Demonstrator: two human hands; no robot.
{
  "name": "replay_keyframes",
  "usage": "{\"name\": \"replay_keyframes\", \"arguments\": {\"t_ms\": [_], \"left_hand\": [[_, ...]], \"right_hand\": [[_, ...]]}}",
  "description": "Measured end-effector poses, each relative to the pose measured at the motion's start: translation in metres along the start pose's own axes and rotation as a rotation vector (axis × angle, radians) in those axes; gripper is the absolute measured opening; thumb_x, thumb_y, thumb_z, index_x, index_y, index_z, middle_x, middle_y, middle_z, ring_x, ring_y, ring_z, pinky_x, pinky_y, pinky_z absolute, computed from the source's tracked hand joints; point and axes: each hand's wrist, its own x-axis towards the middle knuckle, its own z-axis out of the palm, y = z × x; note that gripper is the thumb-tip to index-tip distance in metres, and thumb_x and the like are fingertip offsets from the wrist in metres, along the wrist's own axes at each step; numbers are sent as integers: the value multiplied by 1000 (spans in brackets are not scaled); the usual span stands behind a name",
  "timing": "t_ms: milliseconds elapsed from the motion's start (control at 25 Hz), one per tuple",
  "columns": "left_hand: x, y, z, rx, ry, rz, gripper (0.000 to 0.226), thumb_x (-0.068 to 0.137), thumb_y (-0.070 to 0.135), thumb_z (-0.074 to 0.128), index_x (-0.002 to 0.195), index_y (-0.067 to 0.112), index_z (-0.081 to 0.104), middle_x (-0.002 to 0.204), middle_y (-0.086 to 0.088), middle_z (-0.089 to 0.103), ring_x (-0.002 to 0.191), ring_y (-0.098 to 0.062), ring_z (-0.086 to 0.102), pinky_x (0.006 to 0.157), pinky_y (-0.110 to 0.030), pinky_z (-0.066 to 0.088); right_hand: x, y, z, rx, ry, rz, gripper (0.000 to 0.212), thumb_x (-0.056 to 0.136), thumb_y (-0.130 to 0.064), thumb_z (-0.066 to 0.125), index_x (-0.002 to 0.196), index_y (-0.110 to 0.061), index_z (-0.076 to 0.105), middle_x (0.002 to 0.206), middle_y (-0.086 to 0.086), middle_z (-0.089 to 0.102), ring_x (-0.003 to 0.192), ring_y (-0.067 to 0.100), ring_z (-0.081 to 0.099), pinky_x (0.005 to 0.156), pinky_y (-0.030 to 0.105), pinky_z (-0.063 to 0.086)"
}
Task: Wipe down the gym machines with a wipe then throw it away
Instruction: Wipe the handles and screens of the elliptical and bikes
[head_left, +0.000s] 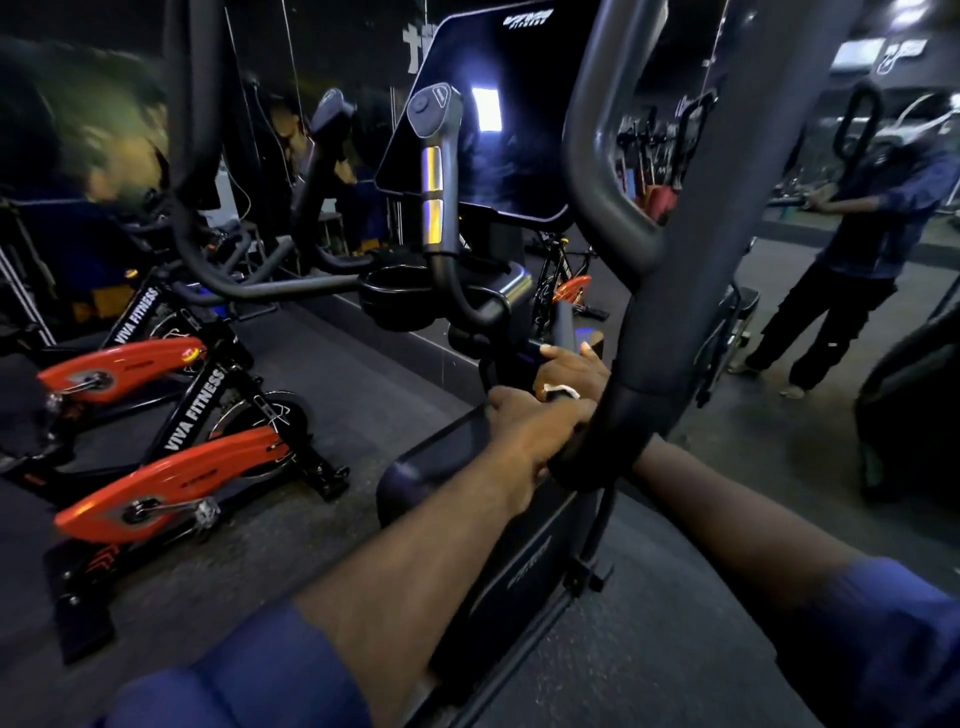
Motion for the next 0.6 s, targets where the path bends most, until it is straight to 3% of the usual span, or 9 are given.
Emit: {"name": "replay_keyframes", "arguments": {"t_ms": [40, 80, 160, 200, 240, 320, 400, 480, 600], "left_hand": [[-2, -5, -3, -18, 95, 72, 79, 55, 52, 81, 115, 12, 49, 120, -16, 62, 109, -34, 67, 93, -51, 61], [-4, -9, -7, -79, 129, 147, 72, 57, 52, 78, 113, 12, 58, 117, -16, 65, 109, -35, 67, 92, -52, 61], [-25, -3, -14, -242, 64, 223, 31, 83, 40, 73, 97, 13, 67, 91, -5, 70, 83, -18, 71, 70, -31, 61], [-35, 3, -15, -271, 20, 224, 27, 93, 39, 68, 92, 12, 69, 82, -2, 67, 70, -10, 67, 64, -25, 57], [-41, 7, -16, -228, -5, 238, 37, 96, 48, 63, 90, 13, 72, 81, -2, 68, 67, -7, 66, 69, -27, 58], [-48, 10, -17, -104, 48, 290, 60, 84, 77, 54, 80, 23, 79, 86, 4, 75, 81, -11, 70, 92, -45, 58], [-59, 14, -23, -90, 124, 329, 69, 78, 89, 44, 76, 30, 79, 95, 5, 75, 93, -15, 68, 98, -50, 53], [-70, 23, -32, -144, 103, 339, 75, 91, 85, 38, 84, 22, 78, 99, -1, 75, 92, -15, 69, 86, -35, 53], [-80, 36, -31, -192, -69, 338, 75, 105, 69, 27, 95, 9, 72, 85, -3, 75, 65, -1, 70, 56, -15, 52]], "right_hand": [[-31, -53, -3, -2, 25, 21, 46, 100, -19, 64, 145, -12, 57, 142, -6, 56, 129, 14, 55, 110, 32, 41], [-54, -114, -6, -8, 55, 35, 40, 99, -15, 68, 137, -6, 61, 139, 5, 62, 127, 23, 58, 110, 36, 44], [-90, -147, 4, 101, 223, -140, 32, 89, -28, 82, 115, -13, 69, 121, 1, 69, 118, 20, 64, 103, 45, 51], [-101, -157, 4, 152, 237, -115, 33, 85, -28, 86, 110, -15, 69, 113, -2, 71, 113, 17, 67, 98, 46, 54], [-110, -162, 5, 253, 221, -75, 34, 83, -24, 88, 110, -13, 70, 109, -1, 73, 108, 18, 69, 96, 46, 56], [-125, -184, 4, 526, 270, 30, 33, 83, -14, 87, 111, -6, 71, 104, 9, 76, 104, 26, 73, 93, 52, 59], [-133, -210, -4, 759, 356, 91, 27, 85, -11, 84, 106, 1, 70, 97, 17, 76, 95, 28, 73, 86, 46, 63], [-132, -236, -19, 901, 443, 151, 20, 92, -15, 79, 103, 0, 71, 92, 12, 77, 88, 25, 75, 75, 34, 63], [-122, -254, -39, 962, 549, 154, 27, 95, -28, 76, 109, -6, 74, 97, 13, 80, 92, 28, 78, 77, 42, 65]]}}
